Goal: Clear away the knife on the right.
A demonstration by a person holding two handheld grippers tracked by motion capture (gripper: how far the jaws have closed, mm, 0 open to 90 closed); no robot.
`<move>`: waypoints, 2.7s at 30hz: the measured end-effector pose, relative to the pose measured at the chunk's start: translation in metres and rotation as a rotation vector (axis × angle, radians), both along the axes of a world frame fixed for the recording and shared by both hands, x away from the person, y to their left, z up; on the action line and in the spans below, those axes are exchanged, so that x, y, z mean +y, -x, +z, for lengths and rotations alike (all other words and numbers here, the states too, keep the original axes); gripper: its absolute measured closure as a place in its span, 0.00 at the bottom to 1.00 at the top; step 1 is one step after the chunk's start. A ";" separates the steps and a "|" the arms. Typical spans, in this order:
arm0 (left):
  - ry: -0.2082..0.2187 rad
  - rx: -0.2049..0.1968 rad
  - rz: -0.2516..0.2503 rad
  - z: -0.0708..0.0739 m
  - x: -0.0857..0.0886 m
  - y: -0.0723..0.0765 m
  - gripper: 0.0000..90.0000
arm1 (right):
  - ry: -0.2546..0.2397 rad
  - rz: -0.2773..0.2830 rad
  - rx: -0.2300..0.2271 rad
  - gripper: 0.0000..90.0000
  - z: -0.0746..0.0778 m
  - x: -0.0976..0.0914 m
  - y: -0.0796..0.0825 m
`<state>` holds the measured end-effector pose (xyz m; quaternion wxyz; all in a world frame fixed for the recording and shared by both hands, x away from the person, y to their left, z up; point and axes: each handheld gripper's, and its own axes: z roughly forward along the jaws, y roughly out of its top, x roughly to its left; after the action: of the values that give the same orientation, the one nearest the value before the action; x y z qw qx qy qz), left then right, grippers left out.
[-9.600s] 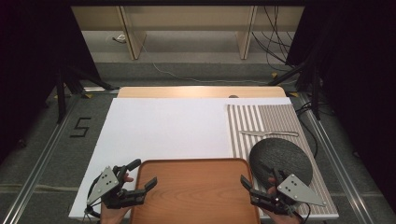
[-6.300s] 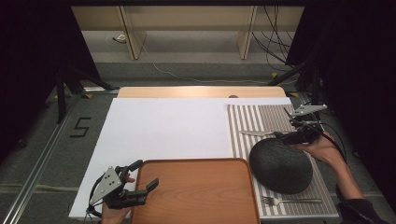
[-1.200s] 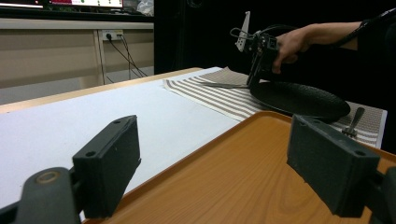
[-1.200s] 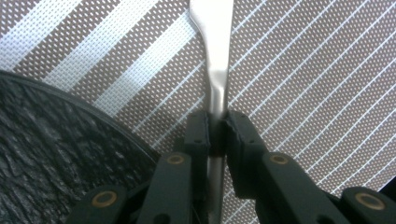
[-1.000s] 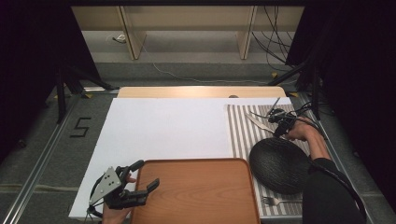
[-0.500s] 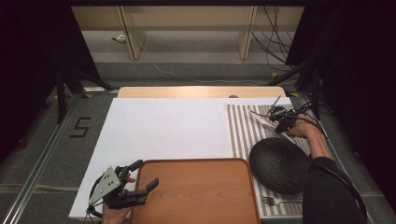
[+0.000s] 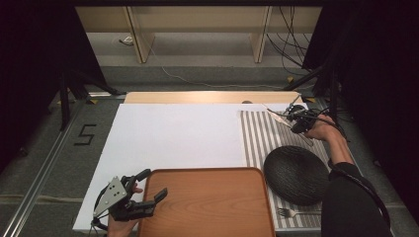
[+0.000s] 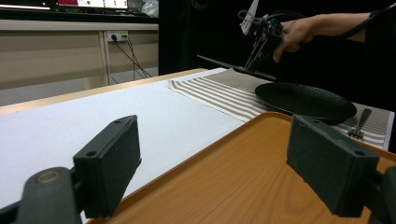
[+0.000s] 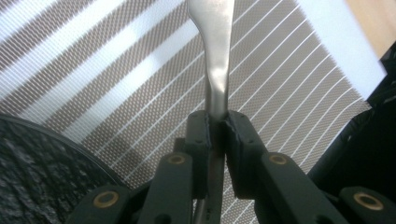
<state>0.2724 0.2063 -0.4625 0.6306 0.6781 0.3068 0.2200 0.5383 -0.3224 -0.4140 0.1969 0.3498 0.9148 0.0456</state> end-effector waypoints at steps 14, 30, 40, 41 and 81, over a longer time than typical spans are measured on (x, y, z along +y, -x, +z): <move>0.001 -0.003 0.008 0.000 -0.001 0.001 0.19 | -0.346 -0.008 -0.067 0.90 0.033 -0.005 0.018; 0.003 -0.014 0.013 -0.001 -0.001 0.002 0.19 | -0.762 0.016 -0.062 0.90 0.037 0.005 0.067; 0.010 -0.030 -0.011 -0.001 0.000 0.002 0.18 | -0.876 0.075 -0.067 0.90 0.028 0.028 0.104; 0.010 -0.045 -0.028 0.000 -0.001 0.004 0.18 | -0.877 0.088 -0.066 0.90 0.028 0.035 0.111; 0.016 -0.038 -0.001 0.001 0.001 0.006 0.18 | -0.910 0.146 0.048 0.90 0.007 0.089 0.185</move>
<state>0.2664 0.2074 -0.4615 0.6417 0.6691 0.2962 0.2298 0.3530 -0.2336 -0.4072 -0.0016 0.3365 0.8281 0.4484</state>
